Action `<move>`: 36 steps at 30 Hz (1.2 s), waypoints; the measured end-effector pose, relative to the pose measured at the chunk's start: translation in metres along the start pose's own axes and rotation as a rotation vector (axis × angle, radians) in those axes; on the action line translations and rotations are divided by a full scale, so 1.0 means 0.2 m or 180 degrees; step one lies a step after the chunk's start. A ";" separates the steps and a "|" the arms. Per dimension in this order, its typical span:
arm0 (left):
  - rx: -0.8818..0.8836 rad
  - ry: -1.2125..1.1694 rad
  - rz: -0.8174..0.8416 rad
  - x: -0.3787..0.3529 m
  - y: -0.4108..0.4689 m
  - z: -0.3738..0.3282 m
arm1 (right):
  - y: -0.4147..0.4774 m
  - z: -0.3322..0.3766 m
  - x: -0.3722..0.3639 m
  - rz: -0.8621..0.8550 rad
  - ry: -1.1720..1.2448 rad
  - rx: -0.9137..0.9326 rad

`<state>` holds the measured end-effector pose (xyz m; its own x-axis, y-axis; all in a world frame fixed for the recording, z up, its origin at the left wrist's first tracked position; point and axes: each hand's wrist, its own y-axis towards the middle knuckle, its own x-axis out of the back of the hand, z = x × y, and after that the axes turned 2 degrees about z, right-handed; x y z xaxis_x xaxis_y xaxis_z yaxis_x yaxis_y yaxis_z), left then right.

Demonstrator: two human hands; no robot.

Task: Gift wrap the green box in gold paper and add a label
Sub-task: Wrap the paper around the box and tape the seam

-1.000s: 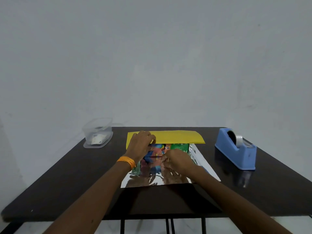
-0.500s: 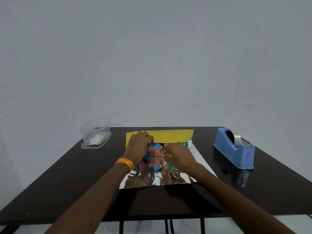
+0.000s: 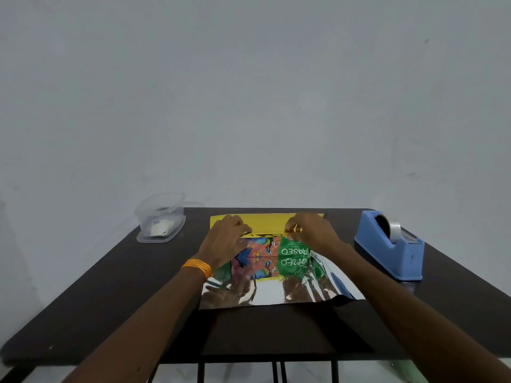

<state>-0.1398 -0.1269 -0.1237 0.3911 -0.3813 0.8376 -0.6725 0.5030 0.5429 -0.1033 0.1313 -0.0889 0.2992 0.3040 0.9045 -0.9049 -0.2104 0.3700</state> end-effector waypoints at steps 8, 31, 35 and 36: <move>0.0259 -0.0227 -0.0191 0.08 -0.10 0.13 | 0.00 -0.03 -0.02 -0.0077 0.0128 0.0043; -0.0122 0.0113 0.0248 -0.04 0.13 -0.16 | -0.02 -0.01 -0.05 -0.0117 -0.0237 0.0150; -0.0042 0.0149 0.0145 -0.05 0.12 -0.17 | -0.02 0.00 -0.08 -0.0216 -0.0441 0.0331; -0.0024 0.0157 0.0129 -0.06 0.12 -0.17 | -0.02 0.00 -0.08 -0.0288 -0.0510 0.0366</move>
<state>-0.1390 -0.0845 -0.1180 0.3943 -0.3219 0.8608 -0.6837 0.5232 0.5088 -0.1055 0.1265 -0.1049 0.4301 0.1768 0.8853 -0.8344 -0.2964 0.4646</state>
